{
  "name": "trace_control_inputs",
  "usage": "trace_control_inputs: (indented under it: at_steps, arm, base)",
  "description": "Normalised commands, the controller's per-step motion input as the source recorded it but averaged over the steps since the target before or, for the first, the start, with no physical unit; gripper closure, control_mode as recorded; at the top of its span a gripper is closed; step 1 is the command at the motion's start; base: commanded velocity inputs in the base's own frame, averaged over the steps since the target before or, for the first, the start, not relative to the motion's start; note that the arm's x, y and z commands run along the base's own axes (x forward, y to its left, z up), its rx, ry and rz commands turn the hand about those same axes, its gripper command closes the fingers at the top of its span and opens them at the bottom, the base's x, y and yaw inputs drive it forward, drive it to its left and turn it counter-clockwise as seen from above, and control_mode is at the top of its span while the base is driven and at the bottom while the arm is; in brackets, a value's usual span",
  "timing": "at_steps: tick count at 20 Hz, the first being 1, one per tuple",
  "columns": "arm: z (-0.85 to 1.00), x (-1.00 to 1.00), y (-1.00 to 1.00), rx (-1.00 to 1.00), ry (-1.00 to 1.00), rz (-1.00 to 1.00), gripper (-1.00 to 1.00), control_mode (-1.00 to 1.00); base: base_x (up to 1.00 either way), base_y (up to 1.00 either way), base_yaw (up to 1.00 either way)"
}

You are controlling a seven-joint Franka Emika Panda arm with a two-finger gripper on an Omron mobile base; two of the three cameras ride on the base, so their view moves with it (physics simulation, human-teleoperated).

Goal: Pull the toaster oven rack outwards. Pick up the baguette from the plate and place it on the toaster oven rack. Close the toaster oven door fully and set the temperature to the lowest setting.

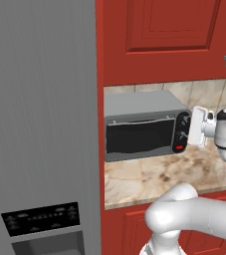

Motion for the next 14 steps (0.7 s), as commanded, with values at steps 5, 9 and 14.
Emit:
trace_control_inputs:
  at_steps: [5, 9, 14]
  arm:
    - [0.0, 0.0, -0.19, 0.02, -0.08, -0.01, -1.0, -1.0]
    - [0.0, 0.0, -0.22, 0.02, -0.12, -0.02, -1.0, -1.0]
    - [0.0, 0.0, -0.05, 0.01, -0.11, -0.03, -1.0, -1.0]
  base:
    - [0.0, 0.0, 0.0]
    - [0.0, 0.0, 0.0]
    - [0.0, 0.0, 0.0]
